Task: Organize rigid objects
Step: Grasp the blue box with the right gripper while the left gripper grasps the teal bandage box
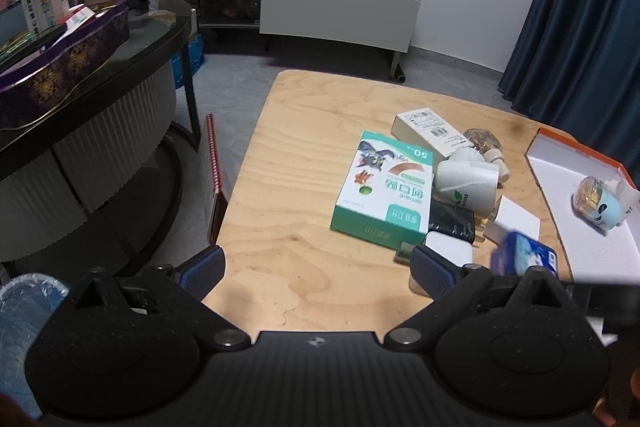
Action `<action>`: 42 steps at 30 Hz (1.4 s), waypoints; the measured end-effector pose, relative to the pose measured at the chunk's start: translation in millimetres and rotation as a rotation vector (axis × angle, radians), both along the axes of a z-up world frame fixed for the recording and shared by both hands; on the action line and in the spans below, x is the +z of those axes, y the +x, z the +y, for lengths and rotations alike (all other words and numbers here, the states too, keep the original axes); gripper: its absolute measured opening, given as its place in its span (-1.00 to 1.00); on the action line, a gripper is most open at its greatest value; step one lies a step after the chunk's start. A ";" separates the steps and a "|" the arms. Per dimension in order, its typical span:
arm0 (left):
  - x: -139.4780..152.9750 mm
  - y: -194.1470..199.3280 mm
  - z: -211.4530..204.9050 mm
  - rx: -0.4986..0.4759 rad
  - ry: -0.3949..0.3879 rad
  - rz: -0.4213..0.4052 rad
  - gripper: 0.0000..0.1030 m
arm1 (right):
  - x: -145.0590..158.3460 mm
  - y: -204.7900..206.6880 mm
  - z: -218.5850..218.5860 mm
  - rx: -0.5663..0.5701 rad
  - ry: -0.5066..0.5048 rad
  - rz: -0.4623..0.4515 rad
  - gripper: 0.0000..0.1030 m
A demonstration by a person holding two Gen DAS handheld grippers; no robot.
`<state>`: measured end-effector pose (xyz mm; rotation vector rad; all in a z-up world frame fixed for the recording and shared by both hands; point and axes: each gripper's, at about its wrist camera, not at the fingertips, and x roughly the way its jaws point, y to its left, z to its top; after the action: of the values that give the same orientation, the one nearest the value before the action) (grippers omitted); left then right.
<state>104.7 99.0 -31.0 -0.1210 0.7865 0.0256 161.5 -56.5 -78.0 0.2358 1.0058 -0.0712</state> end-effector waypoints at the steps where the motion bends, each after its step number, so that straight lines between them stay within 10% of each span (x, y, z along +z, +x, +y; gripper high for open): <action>1: 0.2 2.1 -0.5 -0.004 0.003 -0.004 0.99 | -1.1 -3.4 -4.5 -0.002 -0.004 -0.009 0.78; 26: -42.1 101.0 -18.0 -0.039 0.080 0.053 1.00 | -6.4 -2.1 -7.4 0.173 -0.034 -0.127 0.77; 31: -38.9 97.1 -28.6 -0.080 0.121 -0.010 0.39 | -7.8 -7.8 -1.8 0.221 -0.083 -0.165 0.47; 42: -7.5 51.4 -26.9 -0.067 0.055 -0.057 0.39 | 13.0 -23.2 -8.3 0.230 -0.057 -0.228 0.47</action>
<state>156.1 72.2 -38.5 -0.0433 0.7321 -0.0198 138.3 -64.7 -65.1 0.0731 0.7972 0.1338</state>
